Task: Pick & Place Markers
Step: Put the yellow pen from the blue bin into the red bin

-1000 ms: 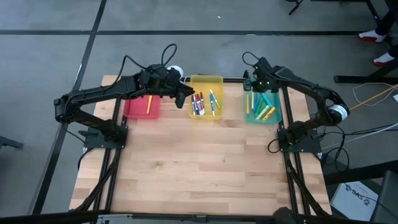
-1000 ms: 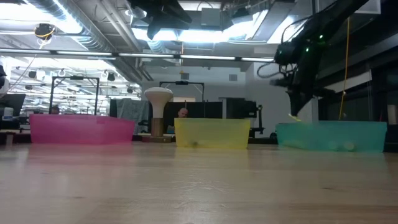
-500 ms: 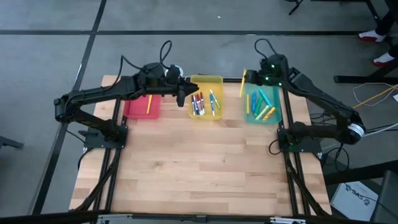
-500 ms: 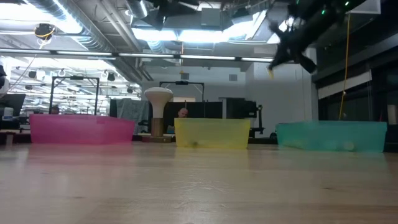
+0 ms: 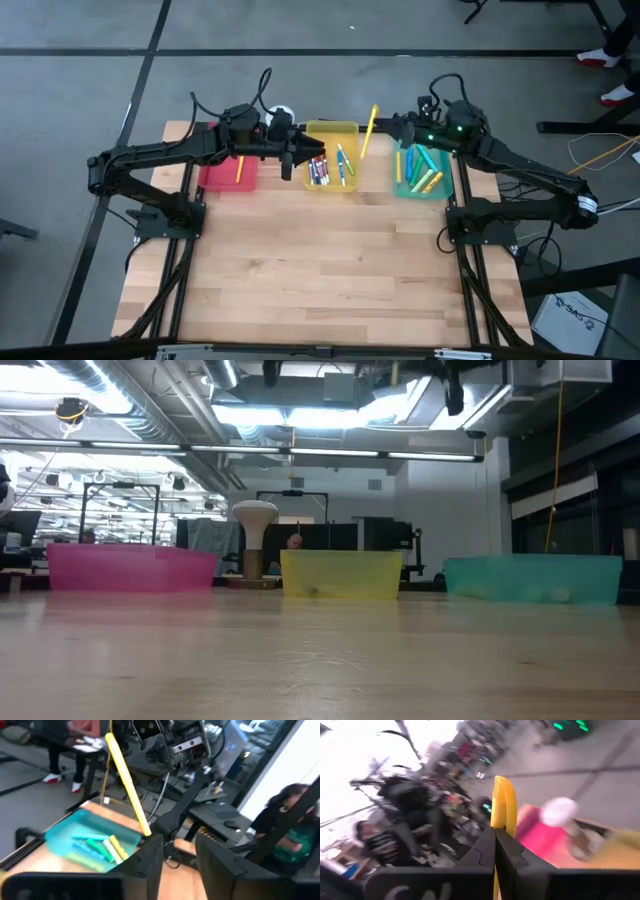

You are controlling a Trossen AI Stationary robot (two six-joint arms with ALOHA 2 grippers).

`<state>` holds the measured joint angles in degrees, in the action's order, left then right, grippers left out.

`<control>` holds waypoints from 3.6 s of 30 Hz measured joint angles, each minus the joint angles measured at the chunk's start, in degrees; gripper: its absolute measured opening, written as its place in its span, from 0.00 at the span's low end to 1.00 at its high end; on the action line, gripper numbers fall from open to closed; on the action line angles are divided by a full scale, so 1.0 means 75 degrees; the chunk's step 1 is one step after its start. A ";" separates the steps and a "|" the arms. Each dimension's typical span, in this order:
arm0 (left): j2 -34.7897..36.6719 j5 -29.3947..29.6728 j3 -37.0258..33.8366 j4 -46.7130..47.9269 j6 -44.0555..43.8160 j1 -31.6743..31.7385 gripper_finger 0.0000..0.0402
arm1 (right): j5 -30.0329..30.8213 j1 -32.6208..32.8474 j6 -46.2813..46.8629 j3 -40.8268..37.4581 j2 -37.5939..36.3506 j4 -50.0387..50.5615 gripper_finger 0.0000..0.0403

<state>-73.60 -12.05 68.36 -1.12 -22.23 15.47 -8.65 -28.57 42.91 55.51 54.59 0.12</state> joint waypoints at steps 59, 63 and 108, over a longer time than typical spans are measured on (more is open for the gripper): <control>0.0000 0.0019 0.0003 -0.0181 -0.1012 -0.0925 0.50 | 0.1617 0.3251 -0.2019 0.1970 0.2978 -0.2360 0.00; 0.0000 0.0019 0.0006 -0.0108 -0.1006 -0.0925 0.39 | 0.1619 0.3251 -0.2022 0.1970 0.2978 -0.2302 0.00; 0.0666 0.1251 0.0012 0.1127 -0.0303 -0.0692 0.06 | 0.3054 0.3245 -0.2552 0.1970 0.2314 -0.1003 0.50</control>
<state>-68.61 -2.66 68.45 7.33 -24.51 10.28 14.25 -4.23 23.77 70.28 71.94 -7.40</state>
